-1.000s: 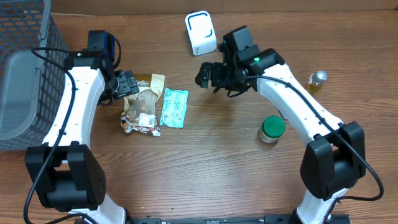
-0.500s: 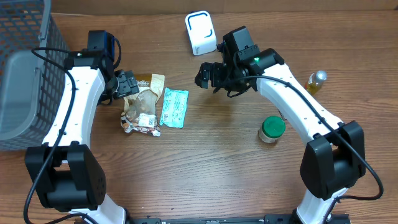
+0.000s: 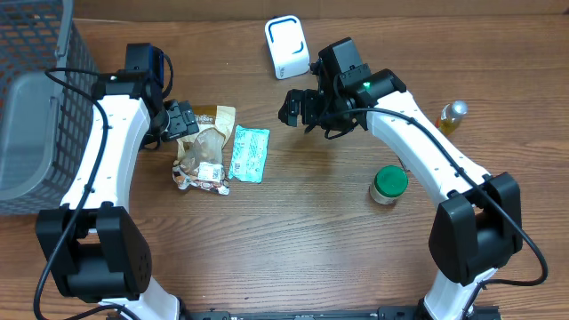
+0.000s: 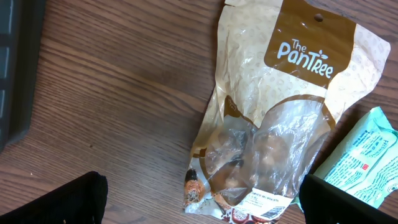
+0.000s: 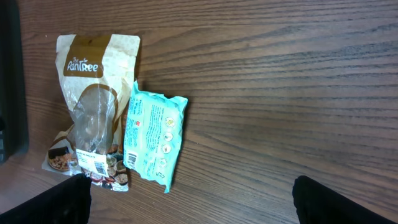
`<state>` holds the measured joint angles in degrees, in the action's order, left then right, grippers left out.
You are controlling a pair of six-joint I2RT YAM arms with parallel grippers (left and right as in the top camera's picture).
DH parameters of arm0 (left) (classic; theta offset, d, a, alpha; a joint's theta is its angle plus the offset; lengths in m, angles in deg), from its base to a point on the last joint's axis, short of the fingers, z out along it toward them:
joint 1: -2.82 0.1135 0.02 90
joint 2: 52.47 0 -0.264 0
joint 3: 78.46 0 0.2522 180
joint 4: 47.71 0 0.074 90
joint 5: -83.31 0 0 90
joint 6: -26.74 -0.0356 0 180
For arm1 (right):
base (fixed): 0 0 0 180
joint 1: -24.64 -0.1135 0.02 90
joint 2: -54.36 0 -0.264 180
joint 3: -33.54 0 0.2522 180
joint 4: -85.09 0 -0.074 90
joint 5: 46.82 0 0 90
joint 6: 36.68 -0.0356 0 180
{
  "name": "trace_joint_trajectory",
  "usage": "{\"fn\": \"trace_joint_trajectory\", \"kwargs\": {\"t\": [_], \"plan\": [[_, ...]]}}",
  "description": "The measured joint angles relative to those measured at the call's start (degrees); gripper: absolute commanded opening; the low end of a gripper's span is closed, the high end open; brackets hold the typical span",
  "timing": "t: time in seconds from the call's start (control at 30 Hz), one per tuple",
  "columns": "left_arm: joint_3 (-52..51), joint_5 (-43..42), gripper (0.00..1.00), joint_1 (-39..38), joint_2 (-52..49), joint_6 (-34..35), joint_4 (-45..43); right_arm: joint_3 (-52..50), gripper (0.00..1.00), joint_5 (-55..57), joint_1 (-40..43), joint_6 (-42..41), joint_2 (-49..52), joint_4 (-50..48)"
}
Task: Scan the item barcode
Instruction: 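Move the left gripper right over the teal wipes pack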
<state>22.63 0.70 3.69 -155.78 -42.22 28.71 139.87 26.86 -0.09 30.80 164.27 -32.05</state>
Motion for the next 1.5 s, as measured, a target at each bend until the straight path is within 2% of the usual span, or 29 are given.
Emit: {"fn": "trace_joint_trajectory", "kwargs": {"t": [0.4, 0.5, 0.53, 0.67, 0.8, 0.83, 0.87, 0.9, 0.93, 1.07, 1.17, 1.3, 1.5], "plan": [[0.0, 0.0, 0.99, 0.0, 0.0, 0.0, 0.0, 0.0, 1.00, -6.9, 0.0, 0.0, 0.0, 1.0], [-0.3, -0.3, 1.00, 0.0, 0.0, 0.1, -7.5, 0.0, 1.00, -7.0, 0.0, 0.0, 0.0, 1.0], [-0.3, -2.3, 1.00, 0.0, 0.0, 0.2, -11.0, 0.0, 1.00, -7.1, 0.0, 0.0, 0.0, 1.0], [-0.4, -11.4, 0.99, 0.0, 0.0, 0.7, -13.7, 0.0, 1.00, -7.3, 0.0, 0.0, 0.0, 1.1], [-0.4, -16.9, 1.00, 0.0, 0.0, 1.1, -14.4, 0.0, 1.00, -7.3, 0.0, 0.0, 0.0, 1.0], [-0.4, -17.9, 0.86, 0.0, 0.0, 1.1, -14.3, 0.0, 1.00, -7.3, 0.0, 0.0, 0.0, 1.0], [-0.4, -19.4, 0.30, 0.0, 0.0, 1.3, -13.6, 0.0, 1.00, -7.3, 0.0, 0.0, 0.0, 1.1], [-0.4, -20.8, 0.10, 0.0, 0.0, 1.4, -12.7, 0.0, 1.00, -7.3, 0.0, 0.0, 0.0, 1.0], [-0.4, -22.2, 0.04, 0.0, 0.0, 1.5, -11.0, 0.0, 1.00, -7.3, 0.0, 0.0, 0.0, 1.1], [-0.4, -24.8, 0.04, -1.4, 0.0, 1.3, -7.1, 0.0, 1.00, -7.5, 0.0, 0.0, 0.0, 1.0], [-0.4, -25.2, 0.04, -5.9, 0.0, 0.7, -5.8, 0.0, 1.00, -7.5, 0.0, 0.0, 0.0, 1.0], [-0.4, -21.6, 0.04, -11.4, 0.0, -0.2, -4.8, 0.0, 1.00, -7.4, 0.0, 0.0, 0.0, 1.0], [-0.4, -18.8, 0.04, -15.8, 0.0, -0.3, -4.3, 0.0, 1.00, -7.4, 0.0, 0.0, 0.0, 1.0]]}}
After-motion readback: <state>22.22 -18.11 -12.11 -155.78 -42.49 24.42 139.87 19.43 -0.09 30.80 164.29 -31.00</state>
